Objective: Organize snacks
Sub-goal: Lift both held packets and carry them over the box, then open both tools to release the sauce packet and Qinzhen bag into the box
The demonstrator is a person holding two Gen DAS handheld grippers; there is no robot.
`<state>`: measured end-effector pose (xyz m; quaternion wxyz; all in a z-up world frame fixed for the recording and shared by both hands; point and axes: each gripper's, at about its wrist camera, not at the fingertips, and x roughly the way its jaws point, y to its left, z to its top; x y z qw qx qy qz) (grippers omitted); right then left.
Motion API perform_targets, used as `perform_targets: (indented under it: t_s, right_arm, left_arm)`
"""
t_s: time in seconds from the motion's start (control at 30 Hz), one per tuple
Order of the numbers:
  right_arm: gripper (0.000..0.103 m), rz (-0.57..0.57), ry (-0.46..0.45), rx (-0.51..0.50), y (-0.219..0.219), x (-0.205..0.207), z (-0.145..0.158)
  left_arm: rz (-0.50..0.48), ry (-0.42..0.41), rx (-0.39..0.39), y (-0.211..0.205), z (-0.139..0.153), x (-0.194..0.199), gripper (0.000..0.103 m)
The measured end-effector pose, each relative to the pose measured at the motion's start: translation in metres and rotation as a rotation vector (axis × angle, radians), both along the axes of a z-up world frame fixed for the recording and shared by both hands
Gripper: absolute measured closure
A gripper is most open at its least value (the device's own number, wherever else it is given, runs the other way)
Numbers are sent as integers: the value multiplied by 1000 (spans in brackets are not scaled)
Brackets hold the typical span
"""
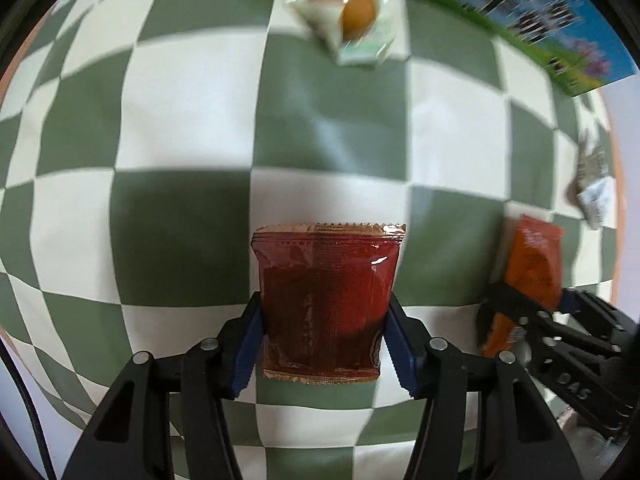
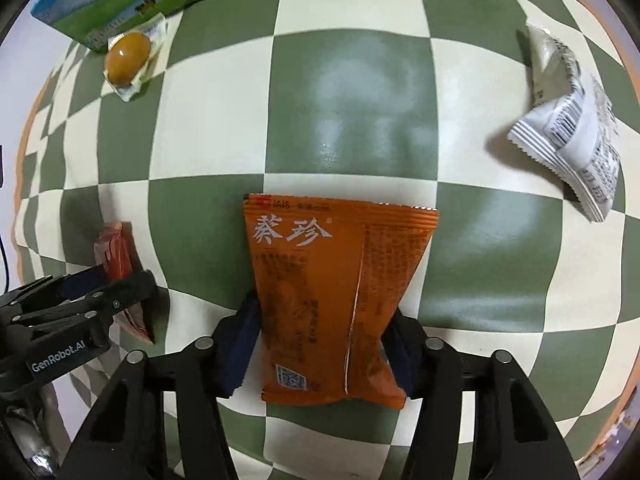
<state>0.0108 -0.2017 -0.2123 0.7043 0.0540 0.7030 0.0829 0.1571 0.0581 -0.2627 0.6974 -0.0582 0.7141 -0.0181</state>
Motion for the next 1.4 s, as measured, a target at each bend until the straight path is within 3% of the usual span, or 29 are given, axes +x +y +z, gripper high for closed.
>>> perform_targets:
  t_s: [0.13, 0.27, 0.43, 0.57, 0.7, 0.8, 1.0, 1.27, 1.33, 1.4]
  right_arm:
    - [49, -8, -36, 41, -3, -2, 21]
    - [49, -5, -96, 115, -3, 0, 64]
    - [49, 21, -205, 201, -6, 25, 145]
    - [49, 28, -281, 239, -15, 81, 202]
    - [49, 40, -350, 205, -20, 147, 234]
    - [49, 25, -354, 178, -28, 200, 235]
    - [49, 9, -283, 106, -36, 280, 208]
    - [49, -19, -175, 65, -48, 343, 150]
    - [45, -31, -156, 67, -51, 352, 137]
    - [16, -49, -116, 59, -54, 359, 127]
  left_arm:
    - [-32, -78, -36, -13, 45, 11, 49]
    - [-54, -174, -98, -24, 101, 28, 49]
    - [-90, -274, -173, -14, 164, 72, 49]
    - [-109, -335, -168, -10, 208, 131, 49]
    - [-93, -317, -160, -16, 205, 201, 49]
    - [-86, -261, -164, -17, 190, 246, 49]
    - [-68, -114, -186, -24, 137, 316, 49]
    - [-30, -16, -169, -26, 86, 355, 47]
    - [-28, 7, -162, -26, 79, 362, 37]
    - [-40, -10, -132, -25, 78, 365, 21]
